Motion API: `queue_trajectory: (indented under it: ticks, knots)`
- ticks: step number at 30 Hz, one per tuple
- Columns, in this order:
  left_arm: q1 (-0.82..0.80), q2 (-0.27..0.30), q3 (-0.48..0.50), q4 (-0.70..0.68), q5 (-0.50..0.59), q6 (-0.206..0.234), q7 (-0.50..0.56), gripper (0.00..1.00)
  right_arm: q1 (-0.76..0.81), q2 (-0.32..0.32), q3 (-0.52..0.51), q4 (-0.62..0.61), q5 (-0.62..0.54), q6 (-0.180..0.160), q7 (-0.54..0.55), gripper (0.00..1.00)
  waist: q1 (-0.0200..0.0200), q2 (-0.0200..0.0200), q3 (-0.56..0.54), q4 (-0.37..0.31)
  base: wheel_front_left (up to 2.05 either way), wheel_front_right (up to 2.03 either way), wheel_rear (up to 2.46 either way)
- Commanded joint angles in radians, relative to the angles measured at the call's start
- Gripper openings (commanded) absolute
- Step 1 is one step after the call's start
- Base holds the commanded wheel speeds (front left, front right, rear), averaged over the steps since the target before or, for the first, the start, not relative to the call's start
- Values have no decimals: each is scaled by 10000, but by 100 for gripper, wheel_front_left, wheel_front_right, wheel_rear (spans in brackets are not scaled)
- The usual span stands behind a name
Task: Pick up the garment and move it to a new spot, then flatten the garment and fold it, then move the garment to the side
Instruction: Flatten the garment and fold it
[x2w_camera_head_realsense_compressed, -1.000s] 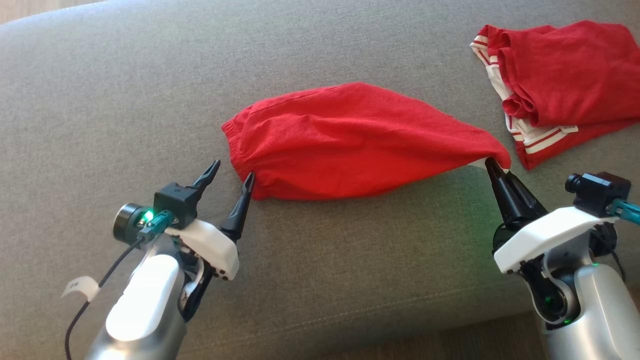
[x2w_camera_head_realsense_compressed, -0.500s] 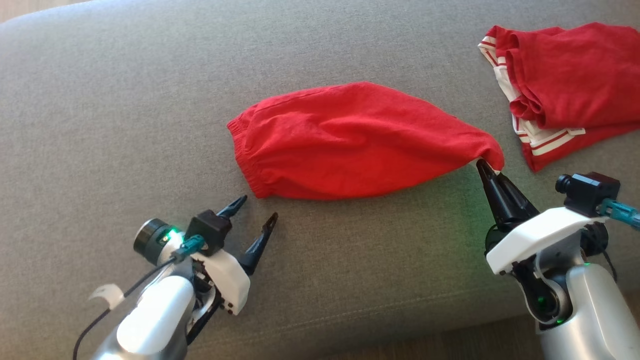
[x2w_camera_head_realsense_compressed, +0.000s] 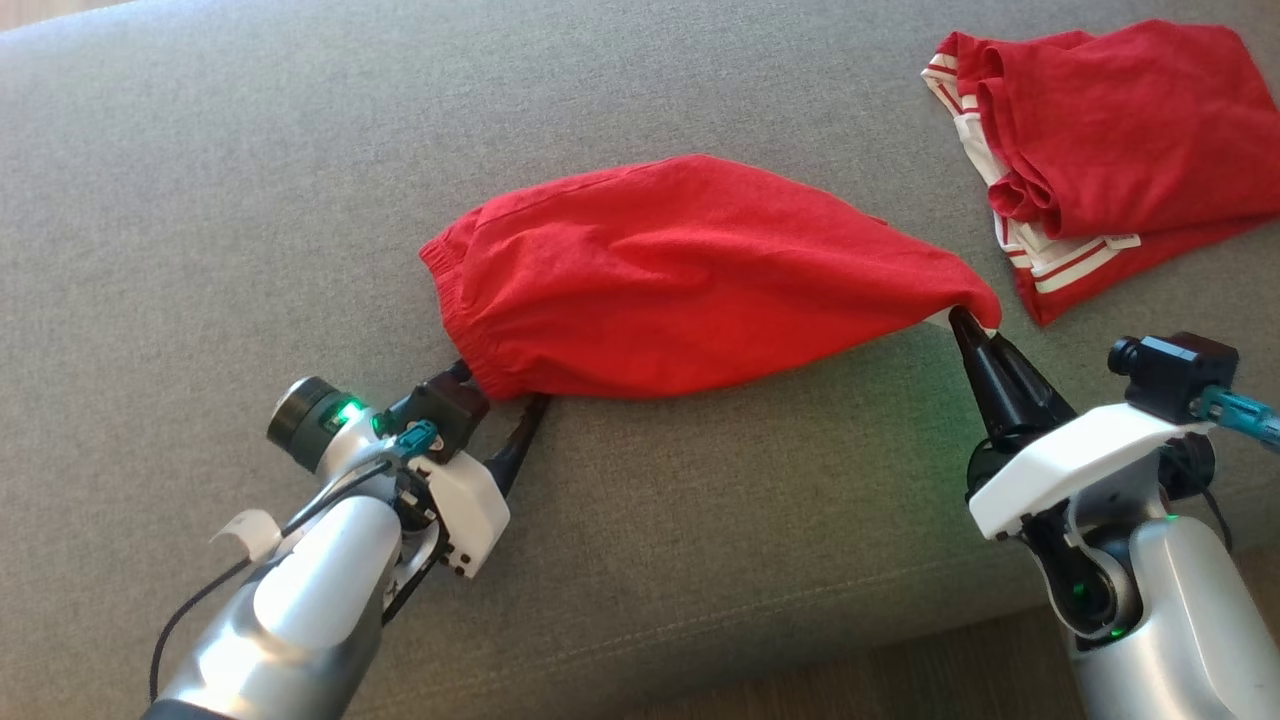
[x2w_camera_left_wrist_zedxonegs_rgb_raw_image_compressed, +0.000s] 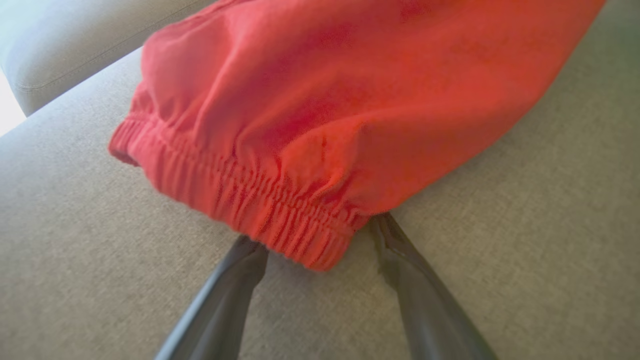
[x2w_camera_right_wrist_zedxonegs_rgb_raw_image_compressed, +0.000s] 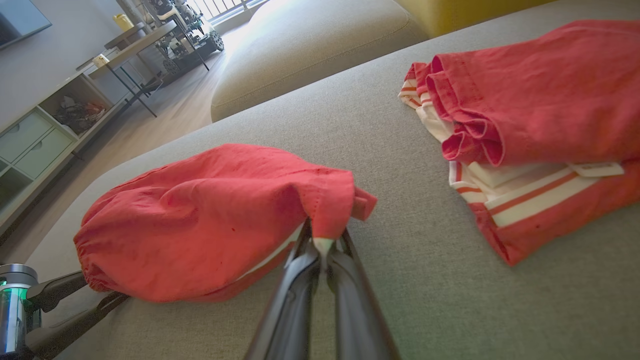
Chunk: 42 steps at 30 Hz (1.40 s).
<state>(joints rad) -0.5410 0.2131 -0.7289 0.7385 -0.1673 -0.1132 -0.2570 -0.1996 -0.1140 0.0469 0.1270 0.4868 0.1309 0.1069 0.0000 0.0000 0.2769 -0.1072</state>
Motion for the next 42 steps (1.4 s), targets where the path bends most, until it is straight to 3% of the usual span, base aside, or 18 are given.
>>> queue_trajectory:
  ticks: [1,2,3,4,11,22,26,35,39,42]
  knots:
    - [-292,144,220,-110,80,16,-47,100,-272,-43,227,-368,-70,-2,-87,0,0,0,-2,-8,0,0,0]
    - [-292,117,170,-122,82,-7,-47,100,-268,-42,226,-360,-77,-2,-94,0,0,0,-11,-12,0,0,0]
    - [-290,95,134,-159,64,-31,-47,45,-264,-40,223,-353,-85,-2,-100,0,0,0,-18,-10,0,0,0]
    - [-285,82,118,-227,36,-50,-47,0,-260,-36,218,-347,-93,-2,-106,0,0,0,-29,2,0,0,0]
    - [89,314,99,-905,-161,-127,-47,0,-197,-96,125,-218,-120,-2,-111,0,0,0,-391,302,0,0,0]
    - [770,1082,277,-3113,-1486,-171,-47,0,-406,-570,-58,-300,-96,-2,84,0,0,0,-1323,1113,0,0,0]
    - [863,1338,265,-3071,-1494,-172,-47,0,-470,-568,-58,-363,-83,-2,207,0,0,0,-1429,1159,0,0,0]
    - [1120,1150,92,-2403,-1761,-167,-47,0,-313,-457,-42,-405,-52,-2,177,0,0,0,-1325,1027,0,0,0]
    - [1399,828,1193,-3076,-2213,140,-47,0,-213,-367,-144,-436,-32,-2,80,0,0,0,-1268,945,0,0,0]
    - [2067,419,2821,-4314,-2450,595,-47,0,-13,-260,-273,-473,25,-2,-60,0,0,0,-1286,1035,0,0,0]
